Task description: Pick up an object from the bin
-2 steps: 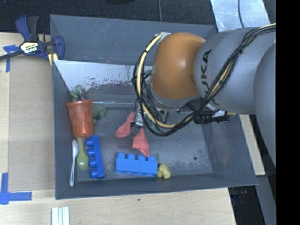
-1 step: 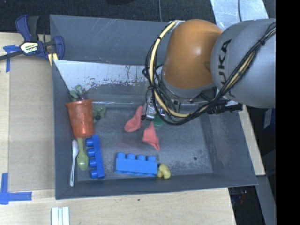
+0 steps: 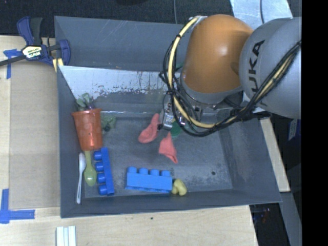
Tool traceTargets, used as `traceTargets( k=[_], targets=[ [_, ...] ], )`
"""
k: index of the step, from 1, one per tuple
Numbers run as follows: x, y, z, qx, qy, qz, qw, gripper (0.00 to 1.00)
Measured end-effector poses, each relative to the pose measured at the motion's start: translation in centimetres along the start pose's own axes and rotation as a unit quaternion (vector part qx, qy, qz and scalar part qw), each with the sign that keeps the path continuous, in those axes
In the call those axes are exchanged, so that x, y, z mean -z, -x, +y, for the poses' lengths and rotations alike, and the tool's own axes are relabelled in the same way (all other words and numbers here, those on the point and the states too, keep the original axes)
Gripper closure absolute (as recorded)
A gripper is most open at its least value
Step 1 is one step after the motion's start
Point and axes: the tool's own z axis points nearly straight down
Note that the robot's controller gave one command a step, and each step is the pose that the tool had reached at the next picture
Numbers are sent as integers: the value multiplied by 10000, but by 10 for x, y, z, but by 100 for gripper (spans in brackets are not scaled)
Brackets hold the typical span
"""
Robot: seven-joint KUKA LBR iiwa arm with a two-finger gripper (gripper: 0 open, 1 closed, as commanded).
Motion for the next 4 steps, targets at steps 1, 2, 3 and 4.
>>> traceTargets(
  k=[1, 2, 3, 4],
  targets=[
    [-21, -30, -20, 248, 10, -30, 9997, 100],
    [-53, -31, -3, -55, 17, -21, 10000, 100],
    [-121, -31, -16, 846, 17, -53, 9964, 100],
    [-128, -34, -19, 971, -21, 37, 9953, 100]
  ],
)
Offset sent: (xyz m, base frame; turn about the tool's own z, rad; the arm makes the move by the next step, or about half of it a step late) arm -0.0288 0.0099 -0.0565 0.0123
